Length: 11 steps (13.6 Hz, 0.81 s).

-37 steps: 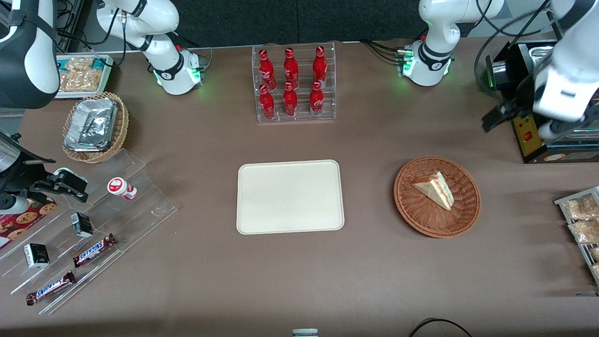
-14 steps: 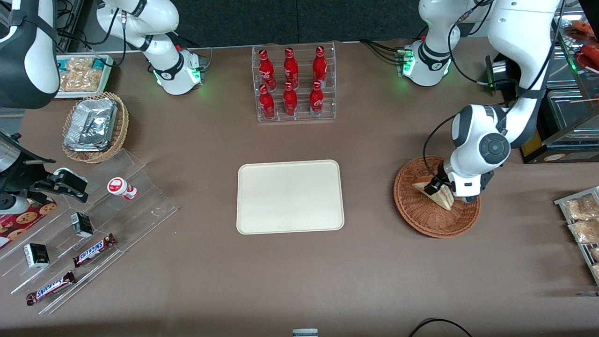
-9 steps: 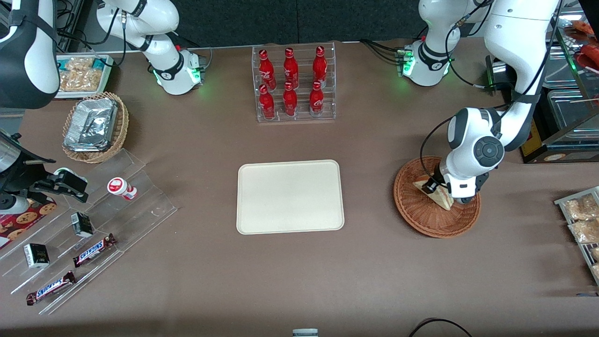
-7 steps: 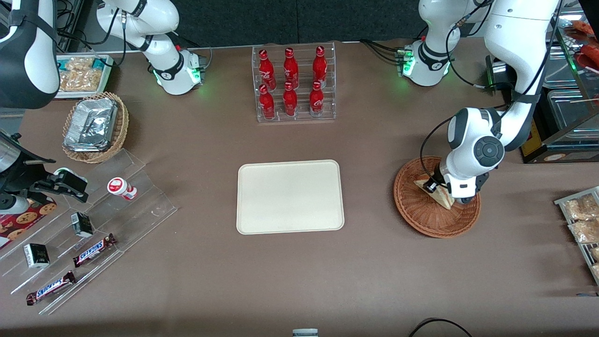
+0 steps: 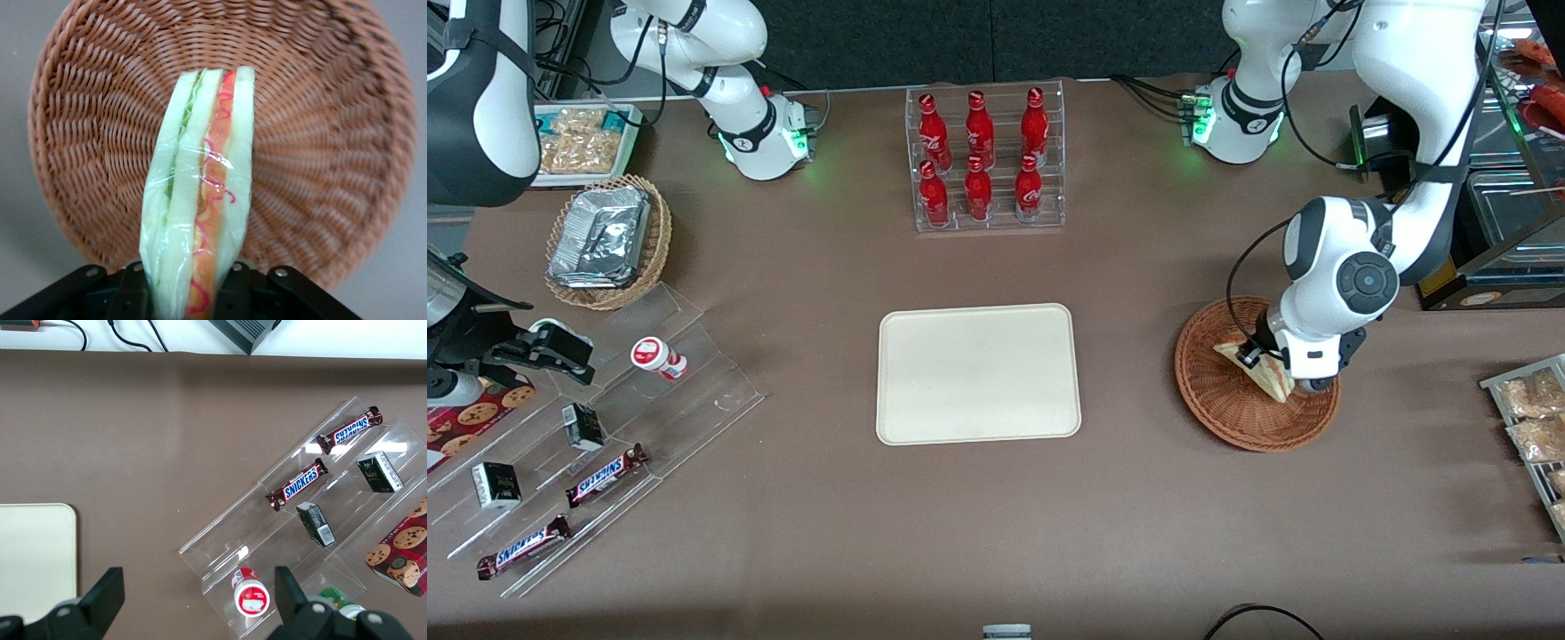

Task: Place sandwich from basket to tray
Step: 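Lift the sandwich and carry it over the cream tray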

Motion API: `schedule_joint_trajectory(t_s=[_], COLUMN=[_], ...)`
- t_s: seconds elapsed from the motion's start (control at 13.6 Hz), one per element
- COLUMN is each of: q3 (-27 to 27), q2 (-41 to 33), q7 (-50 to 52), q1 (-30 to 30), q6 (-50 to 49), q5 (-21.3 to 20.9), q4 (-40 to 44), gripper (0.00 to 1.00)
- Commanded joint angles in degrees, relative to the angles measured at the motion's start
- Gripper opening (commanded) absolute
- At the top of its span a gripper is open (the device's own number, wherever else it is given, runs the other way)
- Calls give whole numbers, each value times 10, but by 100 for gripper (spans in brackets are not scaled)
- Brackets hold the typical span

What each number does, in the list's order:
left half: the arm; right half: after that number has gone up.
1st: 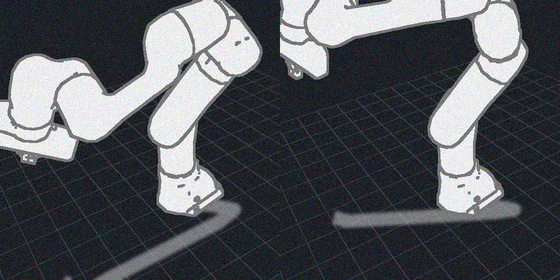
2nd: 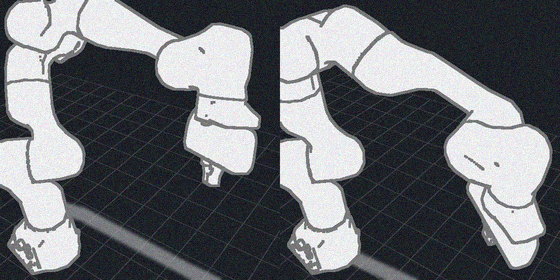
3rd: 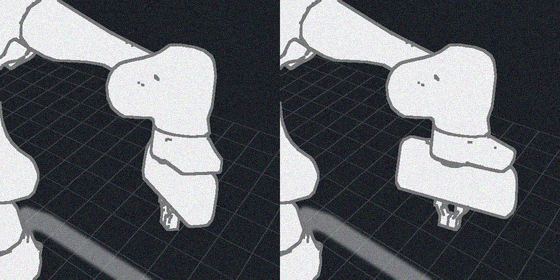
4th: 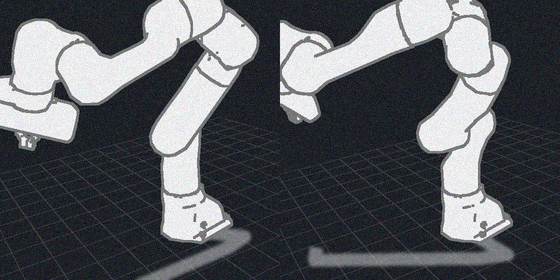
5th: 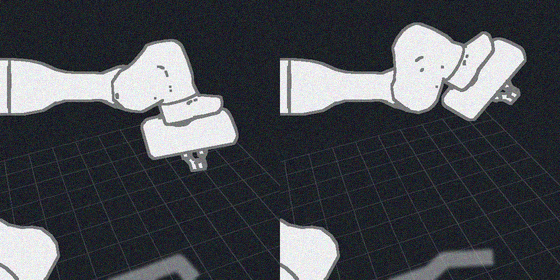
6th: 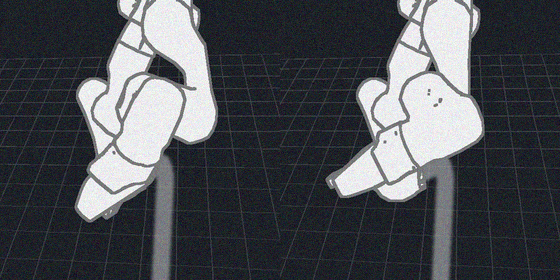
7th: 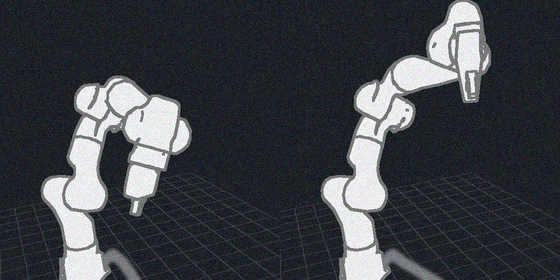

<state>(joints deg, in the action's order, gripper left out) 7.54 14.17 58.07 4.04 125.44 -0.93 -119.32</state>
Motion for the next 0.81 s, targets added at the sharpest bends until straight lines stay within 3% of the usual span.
schedule_joint_trajectory(t_s=[0.0, 0.37, 0.51, 0.74], q3=[-1, -2, -2, -2], q2=[7, 67, 109, 182], q7=[62, 109, 110, 108], q1=[58, 185, 227, 278], q6=[-66, -79, -92, -128], q5=[-7, -14, -45, -48], q4=[83, 185, 244, 357], gripper=[5, 6, 6, 9])
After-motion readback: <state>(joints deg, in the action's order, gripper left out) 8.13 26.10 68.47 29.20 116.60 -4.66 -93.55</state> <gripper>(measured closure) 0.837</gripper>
